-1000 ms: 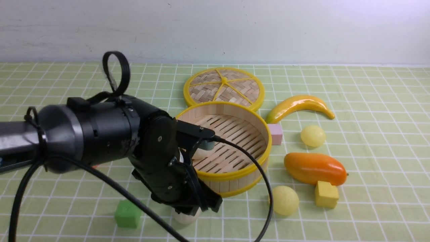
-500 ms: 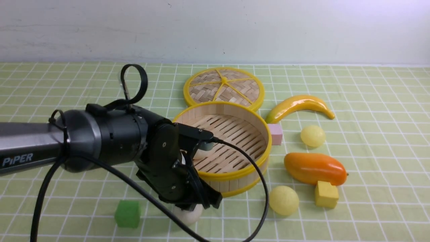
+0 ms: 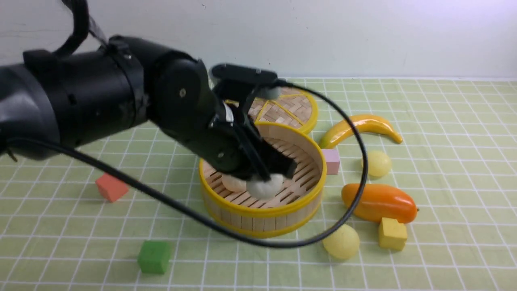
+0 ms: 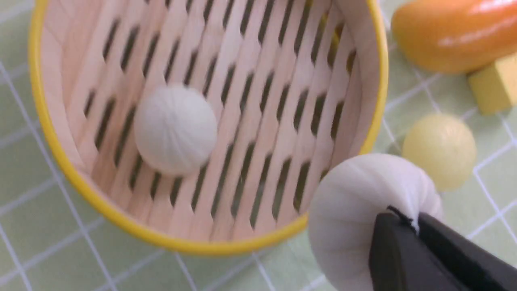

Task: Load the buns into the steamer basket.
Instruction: Use the left arm to put the steamed stuffed bun into the steamer, then use the right arm to grab a steamed stuffed bun

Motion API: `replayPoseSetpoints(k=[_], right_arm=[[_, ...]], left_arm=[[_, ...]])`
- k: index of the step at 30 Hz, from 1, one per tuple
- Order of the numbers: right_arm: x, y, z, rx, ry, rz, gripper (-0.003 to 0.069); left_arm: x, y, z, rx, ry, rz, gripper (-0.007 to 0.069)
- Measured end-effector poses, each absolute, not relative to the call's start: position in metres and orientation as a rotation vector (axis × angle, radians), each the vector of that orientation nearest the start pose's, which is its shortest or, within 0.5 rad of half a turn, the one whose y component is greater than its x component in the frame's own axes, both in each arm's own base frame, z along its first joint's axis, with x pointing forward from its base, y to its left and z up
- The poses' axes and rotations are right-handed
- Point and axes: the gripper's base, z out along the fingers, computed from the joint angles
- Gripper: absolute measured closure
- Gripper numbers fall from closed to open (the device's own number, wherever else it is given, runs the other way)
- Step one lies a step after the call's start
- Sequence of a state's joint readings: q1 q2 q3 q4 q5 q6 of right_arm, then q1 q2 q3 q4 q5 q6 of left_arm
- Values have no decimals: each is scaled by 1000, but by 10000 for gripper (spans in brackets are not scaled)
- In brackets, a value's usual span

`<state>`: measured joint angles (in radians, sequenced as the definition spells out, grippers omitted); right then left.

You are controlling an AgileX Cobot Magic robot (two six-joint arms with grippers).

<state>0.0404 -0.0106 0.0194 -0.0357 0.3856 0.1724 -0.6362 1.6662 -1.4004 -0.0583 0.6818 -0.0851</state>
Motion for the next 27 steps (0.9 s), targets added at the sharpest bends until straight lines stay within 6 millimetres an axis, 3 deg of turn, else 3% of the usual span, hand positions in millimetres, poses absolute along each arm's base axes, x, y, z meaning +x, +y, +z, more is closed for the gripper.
replayPoseSetpoints(k=[3, 8, 10, 12, 14, 16, 17, 19, 21, 22, 23, 24, 26, 27], right_arm=[[52, 1, 173, 102, 1876, 111, 419], [52, 1, 173, 102, 1876, 111, 419], [52, 1, 173, 102, 1876, 111, 419], [52, 1, 173, 102, 1876, 111, 419], [52, 1, 173, 102, 1876, 111, 419], [52, 1, 173, 102, 1876, 111, 419], [52, 1, 173, 102, 1876, 111, 419], [52, 1, 173, 102, 1876, 111, 419], [52, 1, 173, 102, 1876, 111, 419], [52, 1, 173, 102, 1876, 111, 419], [52, 1, 173, 102, 1876, 111, 419], [52, 1, 173, 102, 1876, 111, 419], [52, 1, 173, 102, 1876, 111, 419], [52, 1, 173, 102, 1876, 111, 419]], left_arm=[[327, -240, 296, 671, 2351, -359, 637], [367, -263, 246, 705, 2432, -312, 608], [373, -266, 236, 712, 2465, -299, 589], [382, -268, 219, 736, 2532, -258, 517], [387, -269, 216, 748, 2558, -238, 409], [388, -270, 227, 743, 2554, -241, 305], [388, -270, 228, 742, 2554, -241, 295], [386, -269, 248, 721, 2558, -246, 187], [380, -265, 267, 698, 2558, -252, 151], [379, -264, 273, 691, 2555, -255, 149], [367, -256, 304, 642, 2522, -289, 174], [361, -252, 319, 621, 2496, -313, 202], [340, -240, 355, 584, 2418, -379, 318], [338, -239, 358, 580, 2407, -387, 346]])
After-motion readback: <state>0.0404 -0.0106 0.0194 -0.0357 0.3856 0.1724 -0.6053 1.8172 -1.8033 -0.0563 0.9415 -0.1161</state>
